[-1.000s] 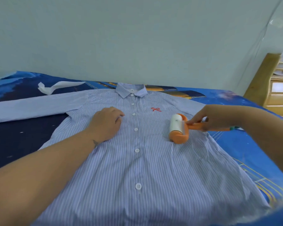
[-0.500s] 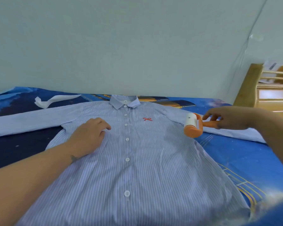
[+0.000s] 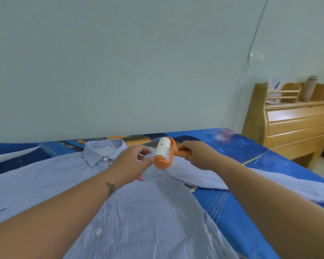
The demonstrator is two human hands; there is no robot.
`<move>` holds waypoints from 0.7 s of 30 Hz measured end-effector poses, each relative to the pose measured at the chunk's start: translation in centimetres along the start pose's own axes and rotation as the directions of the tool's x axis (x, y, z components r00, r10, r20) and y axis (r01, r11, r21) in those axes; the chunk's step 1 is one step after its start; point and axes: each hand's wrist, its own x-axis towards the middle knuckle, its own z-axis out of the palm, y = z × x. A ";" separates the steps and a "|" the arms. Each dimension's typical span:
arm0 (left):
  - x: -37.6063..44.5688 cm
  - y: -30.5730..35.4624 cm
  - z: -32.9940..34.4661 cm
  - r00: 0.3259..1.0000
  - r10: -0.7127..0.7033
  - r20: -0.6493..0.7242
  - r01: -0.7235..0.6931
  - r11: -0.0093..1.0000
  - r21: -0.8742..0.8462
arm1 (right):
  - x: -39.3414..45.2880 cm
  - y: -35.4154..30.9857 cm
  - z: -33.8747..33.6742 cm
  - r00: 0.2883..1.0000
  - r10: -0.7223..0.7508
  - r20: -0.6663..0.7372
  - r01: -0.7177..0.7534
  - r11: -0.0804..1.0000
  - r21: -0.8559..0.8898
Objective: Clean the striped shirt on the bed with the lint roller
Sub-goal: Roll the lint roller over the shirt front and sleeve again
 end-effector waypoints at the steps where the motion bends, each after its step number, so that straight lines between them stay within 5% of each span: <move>1: 1.7 0.6 0.9 1.000 0.025 0.006 -0.025 1.000 0.006 | 1.4 1.2 -0.1 0.999 0.016 -0.030 -0.015 1.000 0.017; 8: 10.8 1.1 7.7 0.994 0.060 0.091 -0.058 0.998 -0.026 | 8.1 9.7 1.6 0.964 0.230 -0.130 -0.231 0.973 0.011; 15: 15.7 0.0 13.9 0.975 0.106 0.197 -0.158 0.950 0.269 | 11.5 15.7 3.2 0.911 0.391 -0.133 -0.402 0.913 -0.067; 21: 16.4 -0.8 15.8 0.959 0.152 0.240 -0.226 0.920 0.319 | 12.1 18.5 3.6 0.897 0.424 -0.126 -0.437 0.894 -0.096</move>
